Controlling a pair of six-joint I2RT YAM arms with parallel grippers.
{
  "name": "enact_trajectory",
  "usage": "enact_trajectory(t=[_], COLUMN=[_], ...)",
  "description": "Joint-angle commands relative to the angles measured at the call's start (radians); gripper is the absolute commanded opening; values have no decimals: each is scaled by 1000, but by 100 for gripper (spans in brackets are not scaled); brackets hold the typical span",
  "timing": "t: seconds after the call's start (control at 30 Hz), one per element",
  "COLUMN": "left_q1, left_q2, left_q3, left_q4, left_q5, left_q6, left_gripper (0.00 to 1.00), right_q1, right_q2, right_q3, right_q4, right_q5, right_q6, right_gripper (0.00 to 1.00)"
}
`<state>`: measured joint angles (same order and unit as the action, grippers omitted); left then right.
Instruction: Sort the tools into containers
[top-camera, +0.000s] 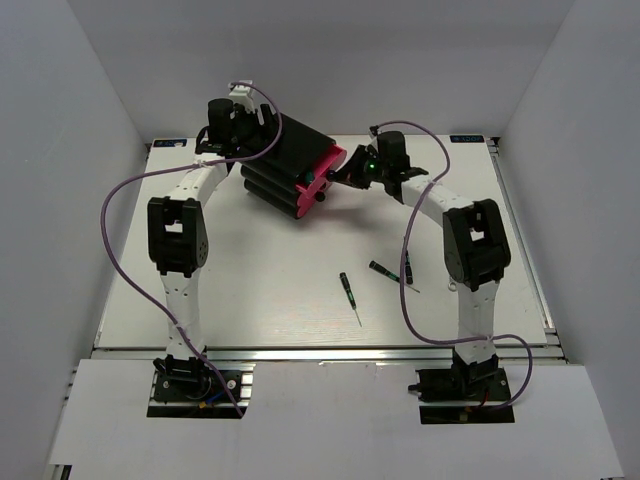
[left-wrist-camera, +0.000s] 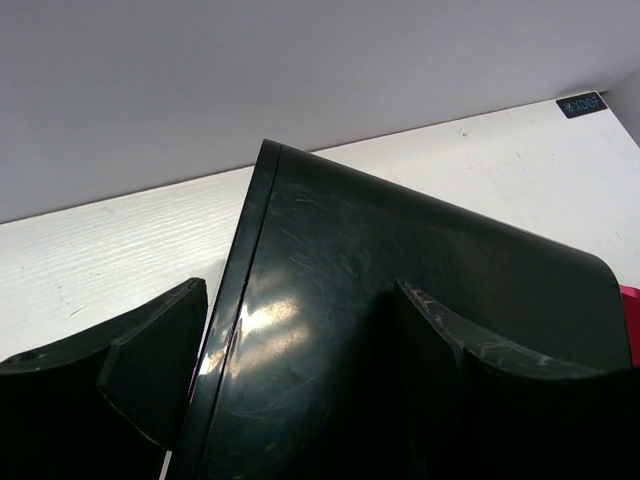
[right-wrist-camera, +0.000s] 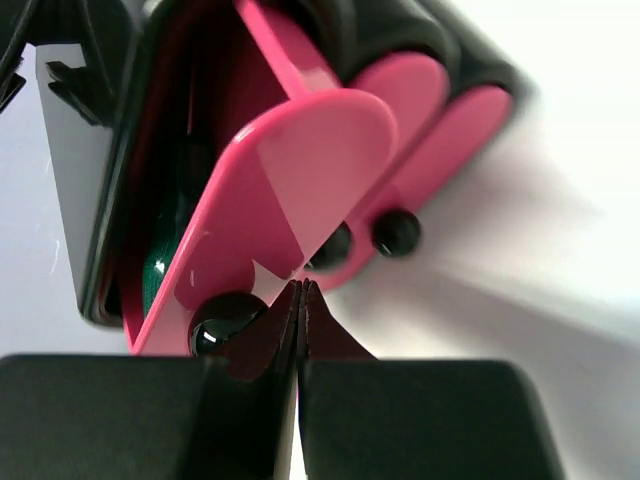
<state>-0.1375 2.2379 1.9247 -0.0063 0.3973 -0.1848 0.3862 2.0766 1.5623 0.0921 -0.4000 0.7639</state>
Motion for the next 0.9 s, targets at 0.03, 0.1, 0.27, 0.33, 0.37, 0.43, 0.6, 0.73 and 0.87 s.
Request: enact_trajectory(t=[0.03,0.1,0.27,0.33,0.37,0.43,0.6,0.73,0.87], left_q1=[-73,-76,-83,-86,-85,-86,-85,-83,-83], left_q2=[15,15,17,17,20,22,28,43,43], left_q3=[-53,-56,-62,-62,-62,-61,-35,0,-1], left_q4=[-204,-207,-208,-207,-207,-204,-201,-219,-219], left_q5=[66,64,63,61,61,57,23,20,20], left_q6=[8,7,2,1,-2,-7,-19,-16,-16], left_gripper=[83,83,83,83,83,83,84,84,84], right_q1=[46,52,56,54,56,54,22,14,14], right_q2=[56,80,119,119,116,108,24,-18,-10], right_q3=[103,140,185,185,185,182,85,7,-4], right_q4=[23,38,80,96,101,100,115,118,103], right_q5=[3,6,-8,-19,-31,-31,-69,-97,-91], right_q6=[-14,-17,-44,-54,-73,-95,-239,-372,-390], right_gripper=[0,0,0,1,2,4,17,45,52])
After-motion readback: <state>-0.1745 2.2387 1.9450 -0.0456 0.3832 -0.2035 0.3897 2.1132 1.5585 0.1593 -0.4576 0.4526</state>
